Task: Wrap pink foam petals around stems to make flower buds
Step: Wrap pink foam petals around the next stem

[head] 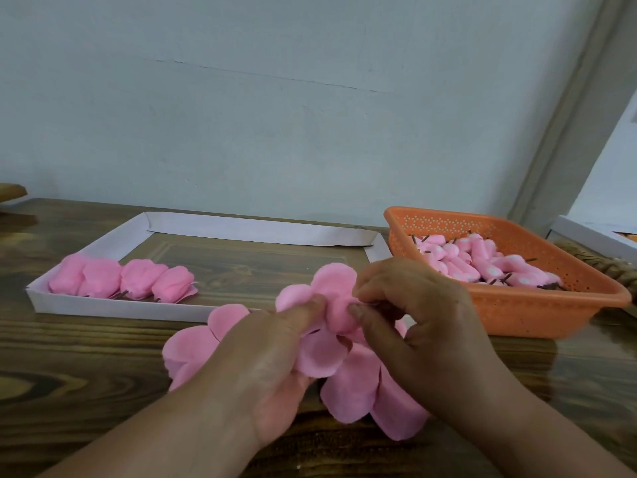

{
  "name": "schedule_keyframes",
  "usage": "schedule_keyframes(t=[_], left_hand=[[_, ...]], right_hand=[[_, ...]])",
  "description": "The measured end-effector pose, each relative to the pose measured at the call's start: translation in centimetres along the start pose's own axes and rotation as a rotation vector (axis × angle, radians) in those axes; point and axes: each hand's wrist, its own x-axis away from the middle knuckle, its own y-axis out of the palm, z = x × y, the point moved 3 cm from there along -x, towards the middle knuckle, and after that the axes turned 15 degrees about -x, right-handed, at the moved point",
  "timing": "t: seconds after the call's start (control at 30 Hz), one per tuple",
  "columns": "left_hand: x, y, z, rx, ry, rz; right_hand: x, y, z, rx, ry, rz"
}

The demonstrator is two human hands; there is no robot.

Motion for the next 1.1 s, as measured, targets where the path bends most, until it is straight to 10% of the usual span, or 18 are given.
schedule_keyframes(t=[1.1], left_hand=[[-0.4,-0.4,0.0,0.005,0.007,-0.055]], right_hand=[[0.6,0.7,-1.1,0.048,-0.196,-0.155]])
